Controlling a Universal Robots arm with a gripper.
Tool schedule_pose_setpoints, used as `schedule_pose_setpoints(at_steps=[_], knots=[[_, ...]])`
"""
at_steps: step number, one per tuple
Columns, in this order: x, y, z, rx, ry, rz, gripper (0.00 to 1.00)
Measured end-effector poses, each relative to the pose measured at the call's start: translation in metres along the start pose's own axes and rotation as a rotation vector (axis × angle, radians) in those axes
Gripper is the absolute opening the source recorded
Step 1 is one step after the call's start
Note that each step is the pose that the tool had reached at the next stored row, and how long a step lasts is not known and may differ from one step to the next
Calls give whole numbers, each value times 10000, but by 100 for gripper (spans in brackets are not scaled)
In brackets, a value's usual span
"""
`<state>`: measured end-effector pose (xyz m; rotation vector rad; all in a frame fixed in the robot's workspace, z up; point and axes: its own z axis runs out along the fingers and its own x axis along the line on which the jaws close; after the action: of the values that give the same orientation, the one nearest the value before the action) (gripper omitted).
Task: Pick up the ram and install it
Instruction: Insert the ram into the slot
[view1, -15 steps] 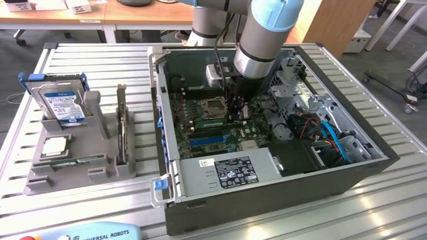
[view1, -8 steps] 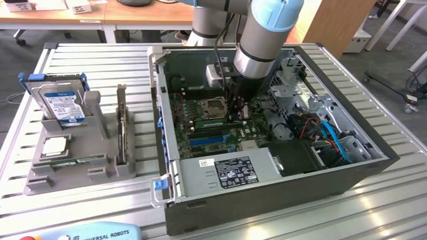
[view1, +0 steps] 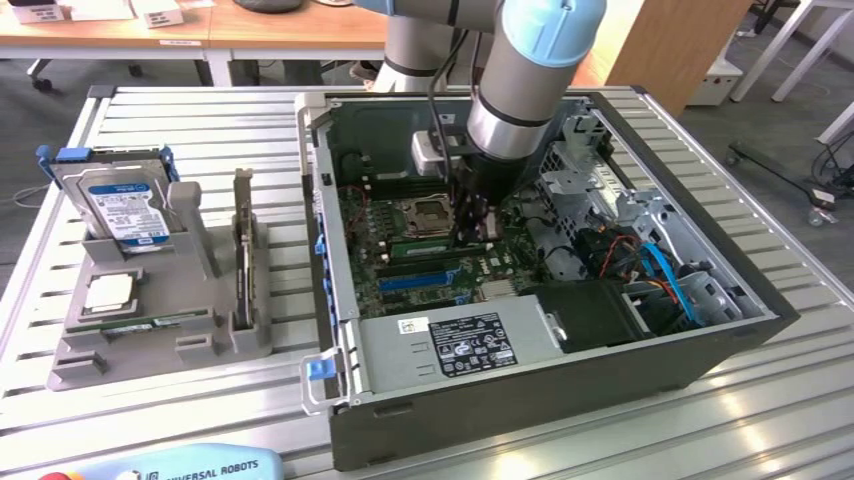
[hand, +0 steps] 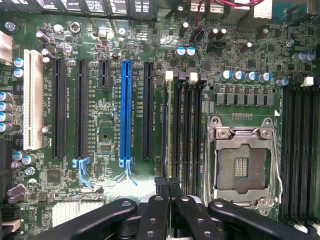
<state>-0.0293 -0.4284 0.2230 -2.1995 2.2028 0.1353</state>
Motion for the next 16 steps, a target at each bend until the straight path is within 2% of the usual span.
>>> schedule_pose_setpoints(at_steps=[11, 13, 14, 15, 16], knots=[[2, -2, 28, 7, -3, -1, 13], [2, -1, 28, 5, -2, 0, 24], [2, -1, 28, 5, -3, -1, 24], [2, -1, 28, 6, -2, 0, 31], [2, -1, 28, 5, -1, -1, 31]])
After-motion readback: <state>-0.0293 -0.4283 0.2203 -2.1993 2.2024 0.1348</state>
